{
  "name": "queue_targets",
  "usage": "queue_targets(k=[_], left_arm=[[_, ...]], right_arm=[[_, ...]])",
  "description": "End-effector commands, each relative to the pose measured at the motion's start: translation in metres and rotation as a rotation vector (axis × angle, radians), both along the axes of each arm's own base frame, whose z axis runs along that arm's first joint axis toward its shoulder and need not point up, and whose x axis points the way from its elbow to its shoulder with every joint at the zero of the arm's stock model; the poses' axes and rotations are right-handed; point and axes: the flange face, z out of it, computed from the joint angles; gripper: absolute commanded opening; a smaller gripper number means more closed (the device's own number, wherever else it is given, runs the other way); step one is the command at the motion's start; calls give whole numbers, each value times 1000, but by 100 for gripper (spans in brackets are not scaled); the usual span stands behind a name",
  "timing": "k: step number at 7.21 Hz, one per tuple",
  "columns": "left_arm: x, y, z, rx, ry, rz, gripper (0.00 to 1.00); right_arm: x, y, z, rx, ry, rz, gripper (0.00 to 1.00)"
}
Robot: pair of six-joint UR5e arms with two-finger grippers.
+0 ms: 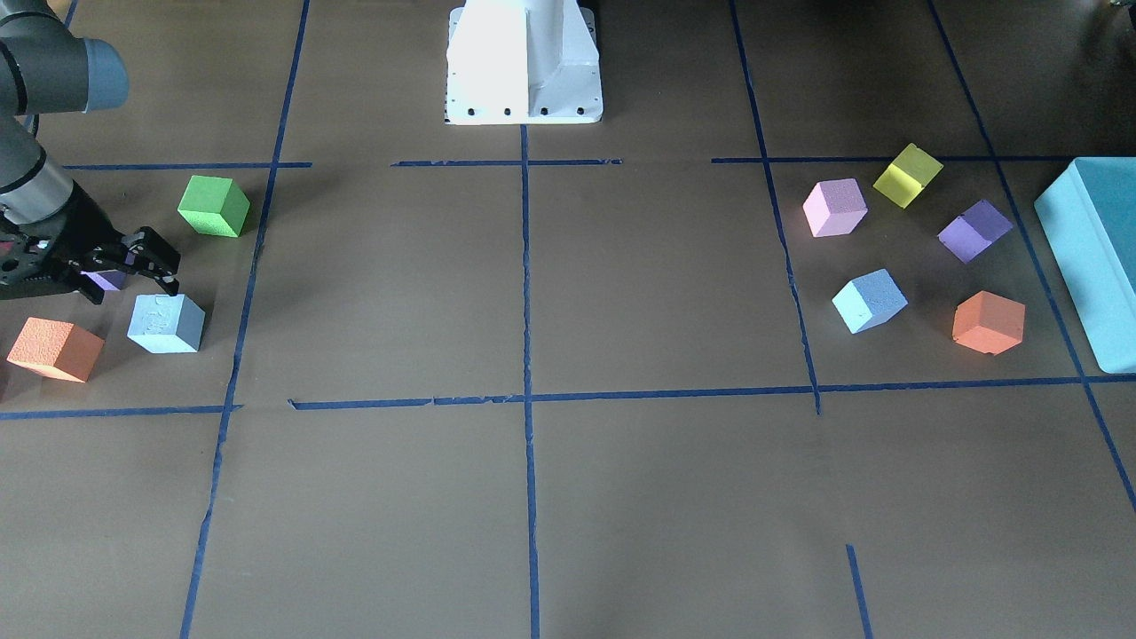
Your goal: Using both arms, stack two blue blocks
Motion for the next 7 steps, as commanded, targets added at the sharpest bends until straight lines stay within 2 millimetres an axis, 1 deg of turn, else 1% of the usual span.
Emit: queue_targets(k=[1,2,3,4,5,6,7], left_arm=[[0,0,0,1,0,0,100],[0,0,0,1,0,0,100],[0,0,0,2,0,0,100],[0,0,0,2,0,0,100],[0,0,1,1,0,0,100],[0,0,1,1,0,0,100],[0,0,1,-1,0,0,100]], right_arm=[[-9,3,7,-2,14,-13,100],[-14,3,12,-9,23,-19,99],[-22,-7,12,-7,25,-22,97],[-34,-17,16,-18,29,-23,89],[-37,-21,21,-20,36,-30,63],[-38,-19,22,-20,38,-34,36],[-41,-19,22,-28,38,-32,17]])
